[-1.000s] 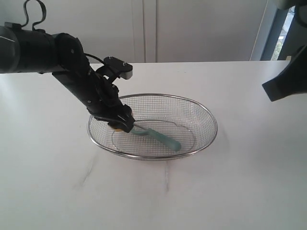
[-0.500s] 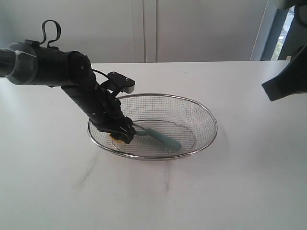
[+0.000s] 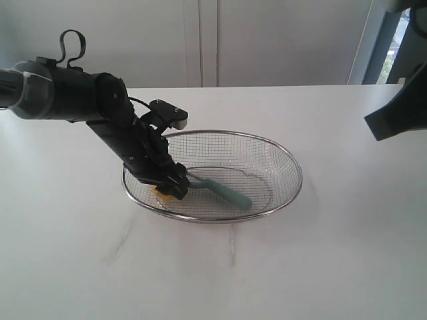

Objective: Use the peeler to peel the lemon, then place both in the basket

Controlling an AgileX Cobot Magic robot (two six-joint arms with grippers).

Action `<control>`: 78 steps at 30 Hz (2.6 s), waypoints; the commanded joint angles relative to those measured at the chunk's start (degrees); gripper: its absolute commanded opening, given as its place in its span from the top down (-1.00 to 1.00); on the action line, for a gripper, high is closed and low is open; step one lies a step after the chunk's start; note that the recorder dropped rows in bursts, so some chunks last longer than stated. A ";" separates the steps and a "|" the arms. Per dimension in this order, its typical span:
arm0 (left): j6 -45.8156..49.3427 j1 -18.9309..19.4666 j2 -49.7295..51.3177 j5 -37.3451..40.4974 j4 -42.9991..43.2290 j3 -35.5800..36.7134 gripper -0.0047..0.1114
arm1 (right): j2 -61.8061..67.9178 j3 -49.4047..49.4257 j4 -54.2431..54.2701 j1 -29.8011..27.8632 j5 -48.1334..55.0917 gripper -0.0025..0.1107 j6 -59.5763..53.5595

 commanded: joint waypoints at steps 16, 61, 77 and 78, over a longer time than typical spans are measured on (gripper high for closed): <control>-1.14 -0.23 -5.86 7.34 -0.78 -4.12 -0.49 | -0.33 2.15 -0.57 -0.40 -2.50 0.96 0.84; -11.00 -0.13 -92.61 30.10 8.44 27.14 0.92 | -25.33 18.18 -1.98 -0.40 -25.65 0.96 8.22; -11.11 -0.13 -92.61 29.20 8.44 27.92 0.92 | -25.44 18.18 -1.22 -0.40 -26.32 0.96 8.22; -11.11 -0.13 -92.61 29.10 8.44 27.92 0.92 | -25.44 18.18 -1.22 -0.40 -26.32 0.96 8.22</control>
